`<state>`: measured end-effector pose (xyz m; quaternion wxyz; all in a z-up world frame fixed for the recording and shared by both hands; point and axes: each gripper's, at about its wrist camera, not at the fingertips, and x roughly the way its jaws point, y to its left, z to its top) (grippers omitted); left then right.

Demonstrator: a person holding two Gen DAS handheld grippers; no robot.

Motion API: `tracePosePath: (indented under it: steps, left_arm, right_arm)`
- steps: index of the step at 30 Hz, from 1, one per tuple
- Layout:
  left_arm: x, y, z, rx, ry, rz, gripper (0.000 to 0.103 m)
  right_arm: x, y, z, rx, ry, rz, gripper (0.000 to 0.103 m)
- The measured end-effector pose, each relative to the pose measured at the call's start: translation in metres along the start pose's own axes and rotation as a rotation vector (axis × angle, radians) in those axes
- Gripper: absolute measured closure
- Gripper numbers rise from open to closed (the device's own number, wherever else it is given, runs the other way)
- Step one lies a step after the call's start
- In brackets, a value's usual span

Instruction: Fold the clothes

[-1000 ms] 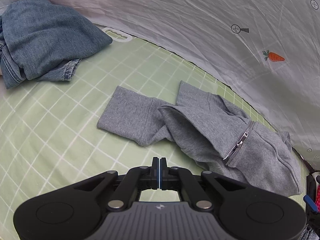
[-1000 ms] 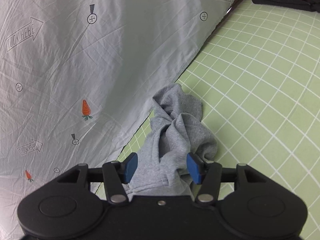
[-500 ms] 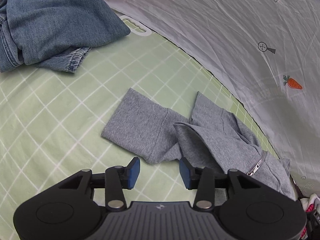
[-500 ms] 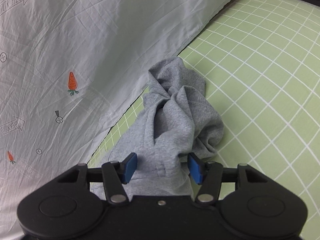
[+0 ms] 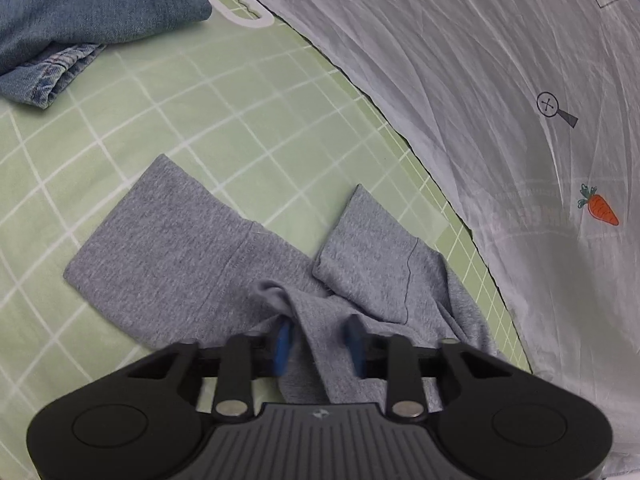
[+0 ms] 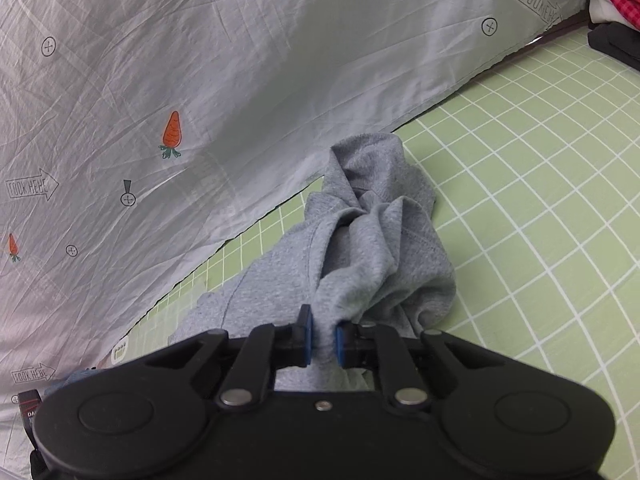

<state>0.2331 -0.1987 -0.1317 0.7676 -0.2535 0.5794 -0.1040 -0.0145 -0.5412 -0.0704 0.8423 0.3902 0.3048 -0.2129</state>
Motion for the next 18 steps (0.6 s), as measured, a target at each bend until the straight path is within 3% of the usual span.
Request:
tracePosePath:
  steps: [7, 12, 18]
  left_arm:
    - [-0.058, -0.001, -0.029, 0.076, -0.087, -0.01, 0.098]
    - [-0.105, 0.011, -0.082, 0.118, -0.12, 0.006, 0.098]
    - [-0.129, 0.035, -0.156, 0.182, -0.094, 0.077, 0.098]
  right_arm:
    - [-0.042, -0.003, -0.017, -0.068, -0.046, 0.004, 0.093]
    - [-0.081, -0.024, -0.039, -0.056, -0.066, 0.026, 0.093]
    - [-0.118, -0.066, -0.073, -0.012, -0.036, 0.015, 0.093]
